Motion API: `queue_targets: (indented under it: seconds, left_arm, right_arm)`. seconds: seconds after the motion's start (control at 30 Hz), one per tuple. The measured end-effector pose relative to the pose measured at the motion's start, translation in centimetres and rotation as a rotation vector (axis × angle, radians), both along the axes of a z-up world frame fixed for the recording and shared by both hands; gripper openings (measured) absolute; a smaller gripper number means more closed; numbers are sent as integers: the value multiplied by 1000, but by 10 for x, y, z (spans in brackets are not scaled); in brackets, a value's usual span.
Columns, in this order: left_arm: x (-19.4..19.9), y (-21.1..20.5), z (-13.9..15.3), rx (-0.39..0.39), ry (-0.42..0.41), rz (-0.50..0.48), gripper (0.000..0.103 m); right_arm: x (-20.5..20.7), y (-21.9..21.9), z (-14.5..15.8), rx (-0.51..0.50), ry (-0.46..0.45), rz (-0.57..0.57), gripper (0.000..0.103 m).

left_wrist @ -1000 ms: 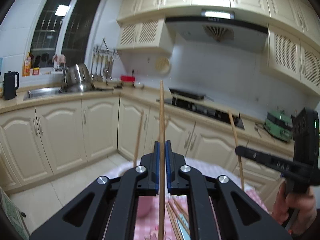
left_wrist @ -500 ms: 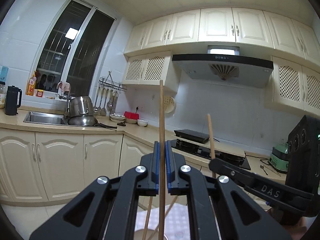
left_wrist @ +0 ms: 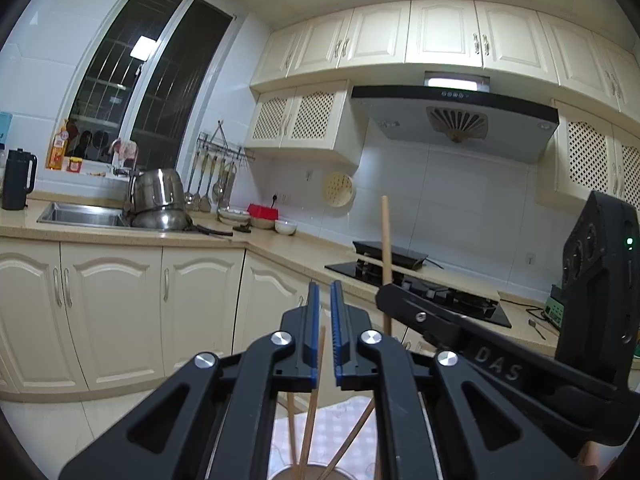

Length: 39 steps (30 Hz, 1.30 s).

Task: Organize utensils
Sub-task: 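Lift the chopstick with the right gripper and carry it over the pink cup, then open the right gripper to drop the chopstick into the pink cup, then move the right gripper back to the chopstick pile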

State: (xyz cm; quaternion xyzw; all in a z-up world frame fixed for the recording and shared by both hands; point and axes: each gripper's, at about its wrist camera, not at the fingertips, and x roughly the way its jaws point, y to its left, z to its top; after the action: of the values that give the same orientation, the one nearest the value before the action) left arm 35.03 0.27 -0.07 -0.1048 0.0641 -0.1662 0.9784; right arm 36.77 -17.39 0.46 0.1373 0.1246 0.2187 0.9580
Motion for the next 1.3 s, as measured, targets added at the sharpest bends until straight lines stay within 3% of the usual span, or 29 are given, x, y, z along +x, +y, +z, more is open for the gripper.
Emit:
queue_targets:
  seconds: [0.3,0.33,0.4,0.47,0.5,0.53,0.6,0.67,0.73,1.13,1.3]
  left_arm:
    - [-6,11,-13,-6,32,10,8]
    - [-8,12,-13,-5,38,12,13]
    - [-11,14,-12,-1,45,30,51]
    - [-18,18,-11,-3,40,46,60]
    - [-21,19,-10,-5,40,47,65]
    - [-24,22,-9,-13,42,50,70]
    - [-29,24,-6,-12,53,62,82]
    - [-36,26,-3,-8,62,62,86]
    - [-43,26,0,0,68,71,88]
    - [-86,7,1,84,141,73,88]
    - [-96,-1,-10,98,209,56,88]
  right_arm:
    - [10,9,-21,-19,38,-4,7]
    - [10,9,-22,-23,44,-5,7]
    - [8,8,-25,-36,66,-9,9]
    - [5,5,-26,-40,76,-20,31]
    - [3,1,-26,-34,78,-34,64]
    - [-2,-5,-25,-14,73,-42,75]
    - [-8,-11,-23,-17,74,-48,75]
    - [-16,-19,-20,-20,72,-48,80]
    - [-23,-27,-17,-19,76,-56,94]
    - [-67,-84,-8,1,114,-107,96]
    - [-80,-102,-15,-8,191,-108,96]
